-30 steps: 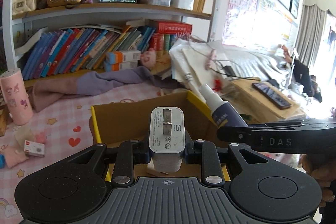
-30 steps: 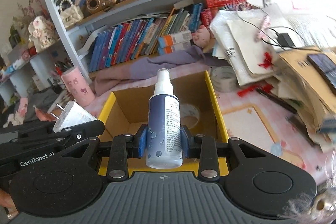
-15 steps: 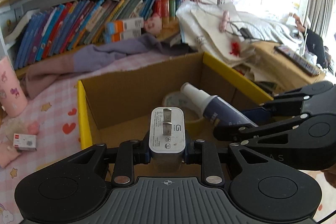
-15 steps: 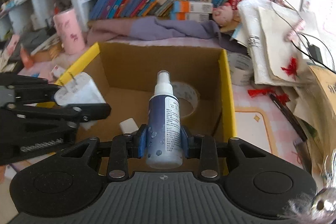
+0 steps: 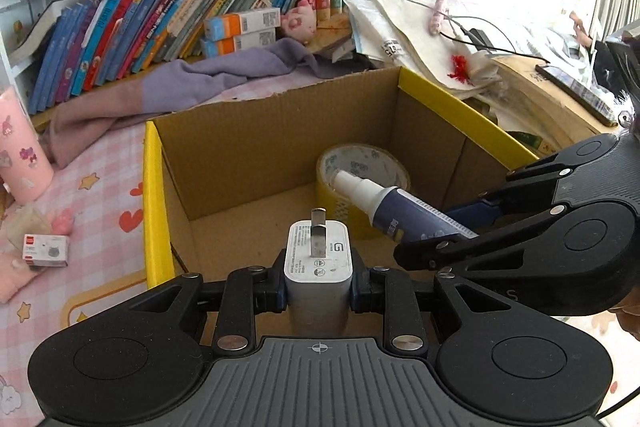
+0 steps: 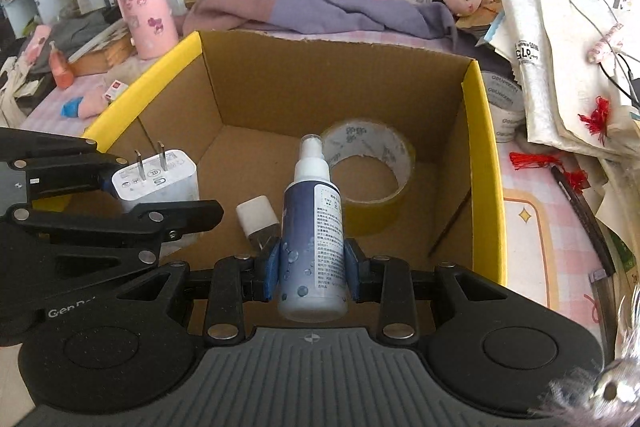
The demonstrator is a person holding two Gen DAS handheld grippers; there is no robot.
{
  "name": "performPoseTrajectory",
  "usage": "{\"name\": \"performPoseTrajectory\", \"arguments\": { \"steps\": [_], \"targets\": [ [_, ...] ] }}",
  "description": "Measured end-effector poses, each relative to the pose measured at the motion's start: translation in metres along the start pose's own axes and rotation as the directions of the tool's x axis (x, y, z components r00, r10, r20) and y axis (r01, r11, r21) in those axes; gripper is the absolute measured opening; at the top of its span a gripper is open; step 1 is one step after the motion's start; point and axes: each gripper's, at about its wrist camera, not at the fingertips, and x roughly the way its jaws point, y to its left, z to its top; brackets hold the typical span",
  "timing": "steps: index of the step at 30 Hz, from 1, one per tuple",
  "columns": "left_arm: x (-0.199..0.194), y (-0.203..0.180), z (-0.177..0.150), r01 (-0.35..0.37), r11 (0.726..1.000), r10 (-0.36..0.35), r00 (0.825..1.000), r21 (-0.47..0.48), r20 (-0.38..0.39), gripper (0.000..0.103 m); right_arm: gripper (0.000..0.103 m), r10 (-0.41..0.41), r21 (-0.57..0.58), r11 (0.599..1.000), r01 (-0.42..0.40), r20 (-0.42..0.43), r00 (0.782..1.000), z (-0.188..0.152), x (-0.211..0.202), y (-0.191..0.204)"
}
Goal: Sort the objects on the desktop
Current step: 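Lower the spray bottle into the box and open the right tool while the left tool releases the charger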
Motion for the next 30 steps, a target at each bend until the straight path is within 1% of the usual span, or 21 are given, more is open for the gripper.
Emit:
{"name": "performPoseTrajectory", "arguments": {
  "steps": [2,5,6,7,8,9,10,13,15,16,19,24,30],
  "targets": [
    [0.000,0.000,0.001,-0.001,1.000,0.001,1.000,0.001,0.002,0.026,0.030,-0.001,0.000,1.000,0.001,-0.004,1.000,0.001,0.001,0.000],
    [-0.007,0.001,0.002,-0.011,1.000,0.011,1.000,-0.001,0.029,0.034,0.030,-0.001,0.008,1.000,0.000,0.004,1.000,0.000,0.001,0.001],
    [-0.012,0.002,0.003,-0.011,1.000,0.011,0.999,-0.005,0.038,0.040,0.030,0.001,0.013,1.000,-0.002,0.009,1.000,0.000,0.000,0.001],
    [-0.017,0.003,0.004,-0.017,1.000,0.018,0.998,-0.013,0.053,0.053,0.030,0.000,0.018,1.000,-0.001,0.016,1.000,-0.001,-0.003,0.000],
    [-0.024,0.004,0.004,-0.028,0.999,0.030,0.997,-0.023,0.076,0.060,0.031,-0.006,0.023,1.000,0.005,0.028,1.000,-0.002,-0.006,0.000],
    [-0.031,0.005,0.003,-0.036,0.999,0.040,0.994,-0.036,0.103,0.069,0.031,-0.018,0.030,0.999,0.017,0.047,0.999,-0.002,-0.010,0.001],
    [-0.037,0.007,0.003,-0.035,0.998,0.041,0.992,-0.046,0.123,0.072,0.034,-0.028,0.038,0.999,0.025,0.070,0.997,-0.003,-0.017,0.001],
    [-0.052,0.008,0.003,-0.048,0.997,0.058,0.986,-0.061,0.159,0.074,0.039,-0.044,0.060,0.998,0.036,0.135,0.990,-0.006,-0.034,0.001],
    [-0.063,0.007,0.002,-0.072,0.996,0.082,0.980,-0.061,0.182,0.076,0.040,-0.058,0.074,0.996,0.046,0.170,0.984,-0.008,-0.044,0.001],
    [-0.069,0.007,0.000,-0.079,0.995,0.089,0.977,-0.063,0.194,0.079,0.041,-0.064,0.084,0.995,0.050,0.185,0.981,-0.009,-0.050,0.001],
    [-0.084,0.007,-0.005,-0.088,0.993,0.102,0.970,-0.074,0.219,0.082,0.043,-0.084,0.120,0.991,0.059,0.221,0.972,-0.014,-0.066,-0.001],
    [-0.104,0.008,-0.019,-0.097,0.992,0.114,0.965,-0.081,0.236,0.082,0.044,-0.125,0.161,0.983,0.084,0.262,0.957,-0.026,-0.087,0.003],
    [-0.120,0.011,-0.042,-0.078,0.995,0.089,0.970,-0.056,0.226,0.083,0.044,-0.179,0.181,0.975,0.133,0.271,0.946,-0.045,-0.103,0.021]
  ]
}}
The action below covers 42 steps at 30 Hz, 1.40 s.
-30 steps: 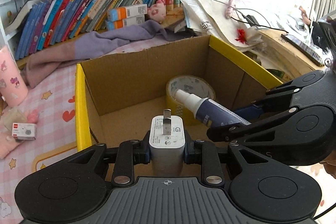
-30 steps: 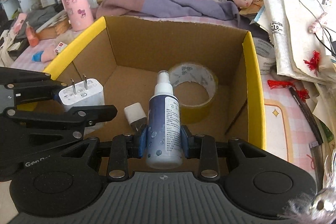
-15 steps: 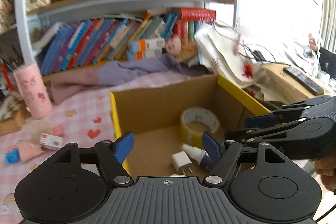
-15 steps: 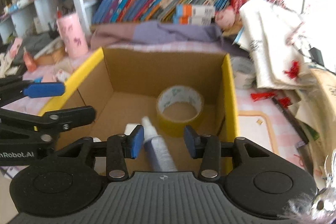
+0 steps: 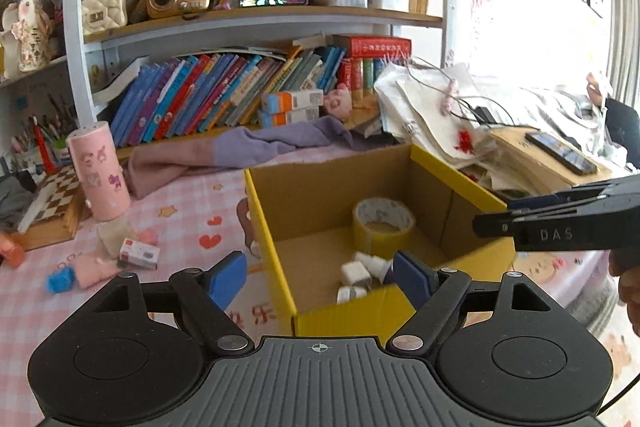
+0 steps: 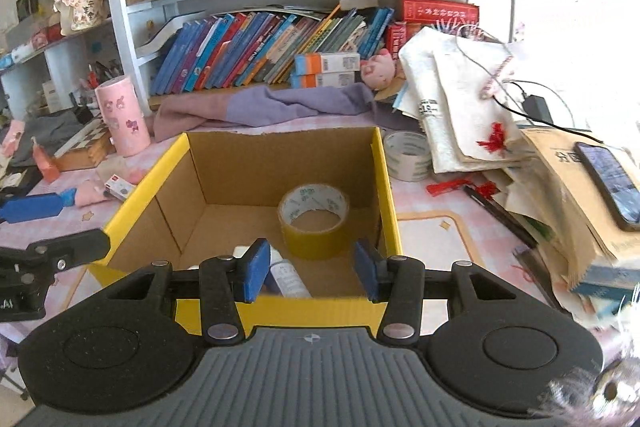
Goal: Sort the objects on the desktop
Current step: 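Lower the spray bottle into the box and open the right tool while the left tool releases the charger, then withdraw both open tools from the yellow box back over the table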
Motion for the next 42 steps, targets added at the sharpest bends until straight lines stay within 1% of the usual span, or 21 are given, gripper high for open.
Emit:
{"name": "performPoseTrajectory", "arguments": {
  "steps": [4,9,16,22,34,42],
  "targets": [
    [-0.010,0.007,-0.012,0.018,1.000,-0.018,1.000,0.005,-0.008,0.084,0.044,-0.031,0.031,0.999,0.031,-0.004,1.000,-0.013,-0.013,0.013],
    [-0.020,0.017,-0.028,0.042,0.999,-0.042,0.998,-0.008,-0.036,0.084,0.044,-0.081,0.055,0.995,0.083,-0.038,0.996,-0.036,-0.026,0.028],
    [-0.038,0.031,-0.047,0.063,0.998,-0.062,0.996,0.006,-0.071,0.084,0.044,-0.114,0.083,0.989,0.120,-0.077,0.990,-0.060,-0.041,0.053],
    [-0.056,0.046,-0.060,0.064,0.998,-0.062,0.994,0.018,-0.086,0.084,0.044,-0.107,0.089,0.989,0.116,-0.095,0.990,-0.078,-0.049,0.084],
    [-0.086,0.078,-0.081,0.058,0.998,-0.055,0.992,0.028,-0.113,0.084,0.044,-0.083,0.082,0.992,0.092,-0.113,0.990,-0.101,-0.059,0.143],
    [-0.101,0.095,-0.094,0.048,0.998,-0.043,0.992,0.034,-0.121,0.085,0.045,-0.070,0.079,0.994,0.081,-0.127,0.989,-0.112,-0.064,0.170]
  ]
}}
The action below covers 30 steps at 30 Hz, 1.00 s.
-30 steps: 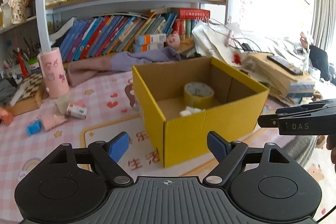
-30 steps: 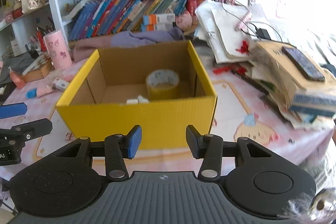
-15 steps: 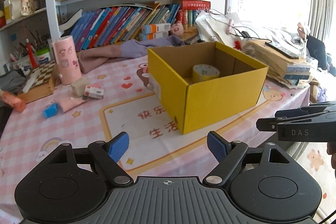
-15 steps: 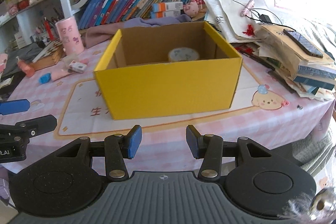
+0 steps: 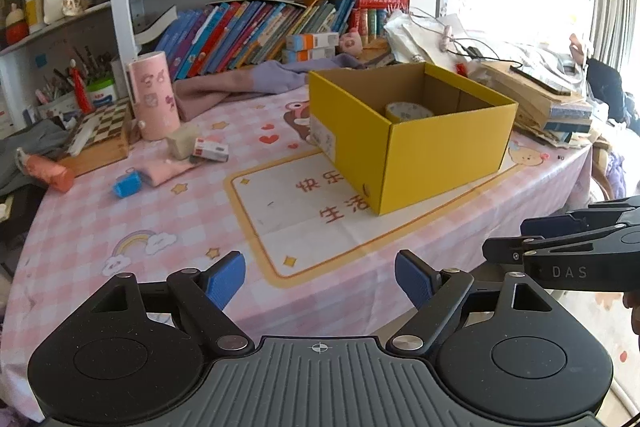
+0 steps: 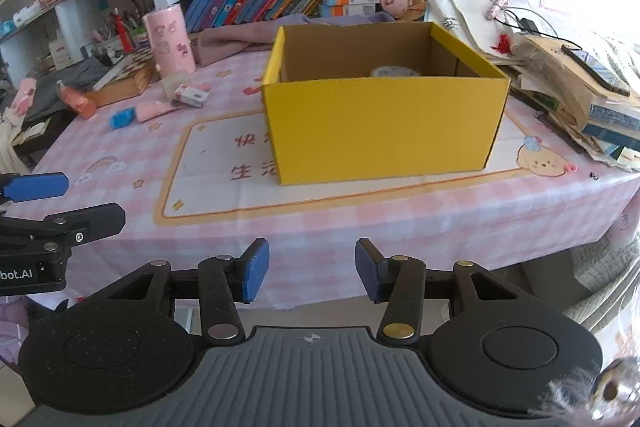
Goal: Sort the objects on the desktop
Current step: 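Withdraw both open tools from the yellow box back over the table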
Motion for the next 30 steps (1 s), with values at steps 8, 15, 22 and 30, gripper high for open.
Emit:
{"name": "performPoseTrajectory", "arguments": {
  "steps": [8,15,22,30],
  "targets": [
    [-0.014,0.018,-0.015,-0.042,0.999,0.042,0.999,0.000,-0.010,0.085,0.046,0.038,0.053,0.998,-0.036,-0.036,0.999,-0.009,0.005,0.016],
    [-0.027,0.033,-0.027,-0.079,0.997,0.079,0.997,-0.007,-0.011,0.085,0.047,0.074,0.050,0.996,-0.071,-0.052,0.996,-0.012,0.009,0.038],
    [-0.036,0.053,-0.034,-0.113,0.992,0.112,0.994,-0.057,-0.013,0.085,0.047,0.120,-0.045,0.991,-0.123,-0.058,0.991,-0.012,0.011,0.070],
    [-0.043,0.072,-0.040,-0.144,0.984,0.144,0.990,-0.107,-0.006,0.085,0.048,0.148,-0.122,0.981,-0.152,-0.046,0.988,-0.008,0.013,0.097]
  ]
}}
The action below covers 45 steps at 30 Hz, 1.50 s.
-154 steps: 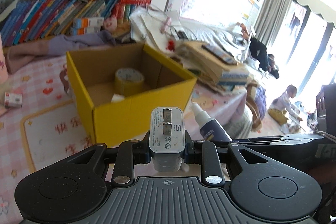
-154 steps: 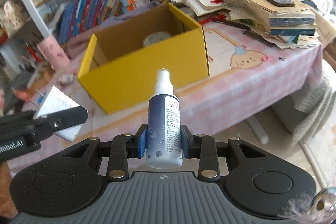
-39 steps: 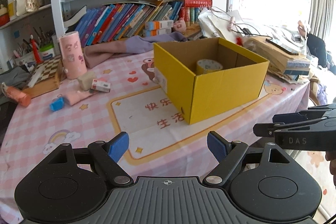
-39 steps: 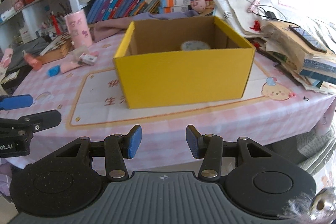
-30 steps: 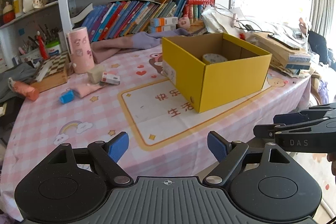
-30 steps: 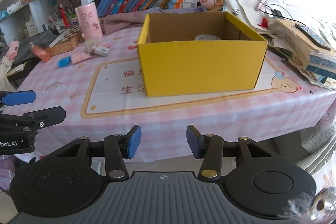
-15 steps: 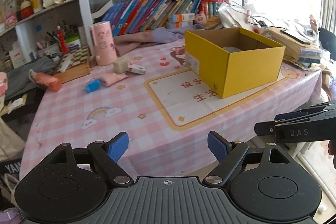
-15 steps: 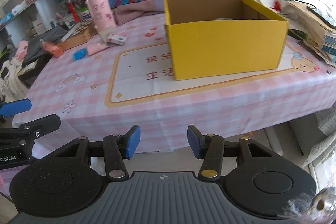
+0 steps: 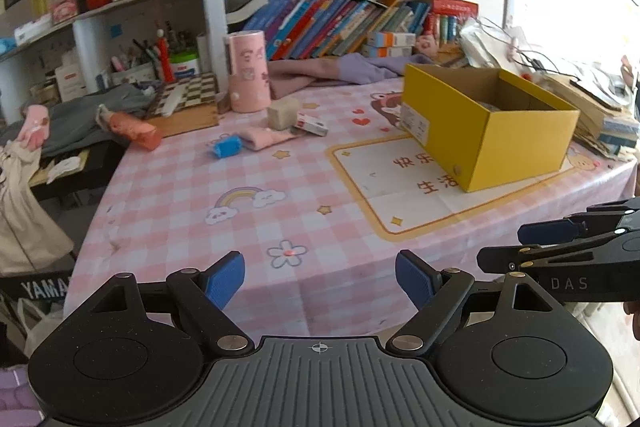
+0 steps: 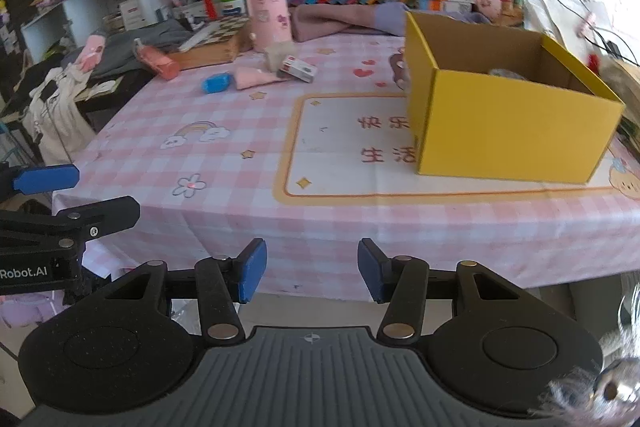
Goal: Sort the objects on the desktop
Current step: 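Withdraw both open tools from the yellow box back over the table, then move the left tool toward the blue block while the right tool approaches the white staple box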
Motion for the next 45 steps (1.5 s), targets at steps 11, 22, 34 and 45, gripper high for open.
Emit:
{"name": "performPoseTrajectory", "arguments": {
  "steps": [11,22,34,45],
  "targets": [
    [-0.002,0.026,-0.004,-0.029,0.998,0.029,1.000,-0.064,0.004,0.085,0.048,0.025,-0.090,0.996,-0.024,0.008,1.000,0.011,0.012,0.029],
    [0.002,0.042,0.000,-0.015,0.992,0.016,1.000,-0.123,0.007,0.085,0.048,0.024,-0.113,0.993,-0.024,0.000,1.000,0.021,0.019,0.038],
    [0.021,0.044,0.010,-0.031,0.992,0.032,0.999,-0.124,0.007,0.085,0.049,0.045,-0.132,0.990,-0.045,-0.007,0.999,0.034,0.042,0.039],
    [0.063,0.052,0.045,-0.032,0.992,0.033,0.999,-0.122,0.002,0.085,0.050,0.053,-0.102,0.993,-0.053,-0.009,0.999,0.073,0.081,0.024]
  ]
}}
